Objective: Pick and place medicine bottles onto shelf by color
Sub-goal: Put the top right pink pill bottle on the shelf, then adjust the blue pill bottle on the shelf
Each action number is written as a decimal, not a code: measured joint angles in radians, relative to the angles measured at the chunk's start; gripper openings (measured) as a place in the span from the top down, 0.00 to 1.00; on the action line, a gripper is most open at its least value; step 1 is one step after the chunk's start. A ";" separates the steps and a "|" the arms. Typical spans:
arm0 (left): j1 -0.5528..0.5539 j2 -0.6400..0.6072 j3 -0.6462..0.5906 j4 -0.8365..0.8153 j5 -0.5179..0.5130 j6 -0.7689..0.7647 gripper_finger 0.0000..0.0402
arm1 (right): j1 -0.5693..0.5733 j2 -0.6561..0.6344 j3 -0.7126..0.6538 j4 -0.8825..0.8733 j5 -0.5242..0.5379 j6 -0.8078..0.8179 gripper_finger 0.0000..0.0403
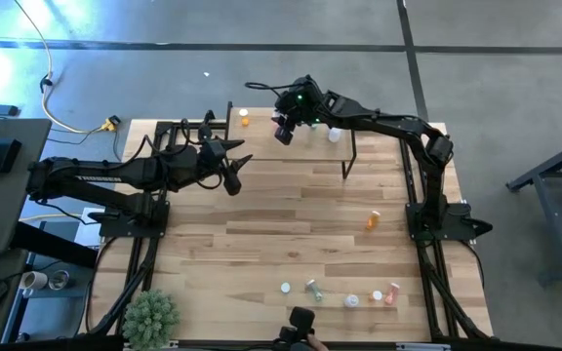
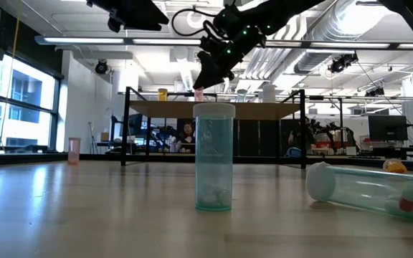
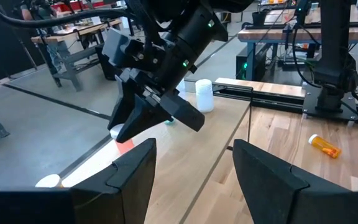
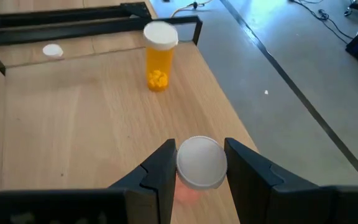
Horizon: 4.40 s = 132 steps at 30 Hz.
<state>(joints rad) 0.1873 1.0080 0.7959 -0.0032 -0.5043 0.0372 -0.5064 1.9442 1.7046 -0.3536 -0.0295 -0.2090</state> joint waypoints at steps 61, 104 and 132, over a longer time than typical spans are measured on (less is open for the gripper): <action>0.000 0.000 0.000 0.000 0.000 0.000 0.49 | 0.007 0.034 0.001 0.050 0.000 0.070 0.72; 0.000 0.000 0.000 -0.035 0.000 -0.008 0.49 | -0.010 0.030 0.011 0.102 0.000 0.052 0.56; 0.000 0.000 0.000 -0.083 0.000 -0.034 0.49 | -0.059 -0.154 0.011 -0.125 -0.004 -0.007 0.56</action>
<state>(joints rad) 0.1875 1.0084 0.7959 -0.0864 -0.5045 0.0032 -0.5653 1.7897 1.7157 -0.4789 -0.0332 -0.2165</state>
